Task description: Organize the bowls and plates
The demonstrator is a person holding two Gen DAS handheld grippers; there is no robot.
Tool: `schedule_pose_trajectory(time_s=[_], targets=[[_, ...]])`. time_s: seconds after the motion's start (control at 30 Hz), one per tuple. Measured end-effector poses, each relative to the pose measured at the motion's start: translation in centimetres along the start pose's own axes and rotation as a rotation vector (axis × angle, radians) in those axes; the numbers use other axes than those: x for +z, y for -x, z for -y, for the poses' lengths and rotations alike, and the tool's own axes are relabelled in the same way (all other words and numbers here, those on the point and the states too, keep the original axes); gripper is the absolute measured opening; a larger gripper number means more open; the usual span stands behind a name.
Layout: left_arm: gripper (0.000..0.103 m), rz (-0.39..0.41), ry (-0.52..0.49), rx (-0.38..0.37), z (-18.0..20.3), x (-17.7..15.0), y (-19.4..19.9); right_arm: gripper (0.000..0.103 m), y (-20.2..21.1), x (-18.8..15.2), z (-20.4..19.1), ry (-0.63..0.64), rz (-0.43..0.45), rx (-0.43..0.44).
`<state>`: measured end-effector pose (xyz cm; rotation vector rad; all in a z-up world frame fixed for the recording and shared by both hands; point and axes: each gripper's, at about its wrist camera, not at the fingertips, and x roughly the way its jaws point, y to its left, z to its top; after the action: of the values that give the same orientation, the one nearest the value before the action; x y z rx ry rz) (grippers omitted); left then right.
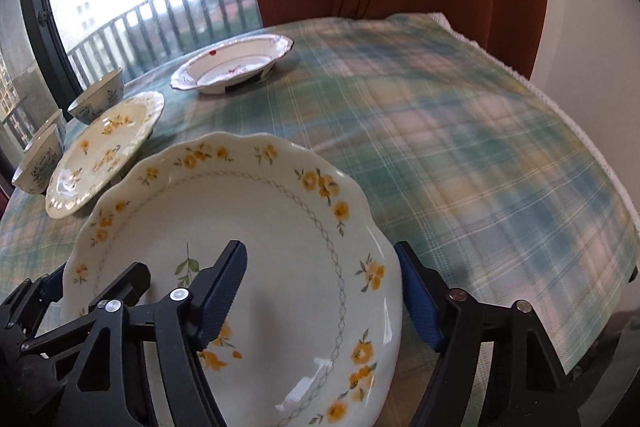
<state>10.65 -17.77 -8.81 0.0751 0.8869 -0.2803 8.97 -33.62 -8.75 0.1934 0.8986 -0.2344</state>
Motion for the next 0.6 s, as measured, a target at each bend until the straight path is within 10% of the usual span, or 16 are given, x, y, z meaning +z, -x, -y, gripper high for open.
schedule_pose_trajectory(time_s=[0.6], targets=[[0.071, -0.042, 0.018, 0.016, -0.72, 0.29, 0.06, 0.068, 0.05, 0.13, -0.82, 0.012, -0.042, -0.031]])
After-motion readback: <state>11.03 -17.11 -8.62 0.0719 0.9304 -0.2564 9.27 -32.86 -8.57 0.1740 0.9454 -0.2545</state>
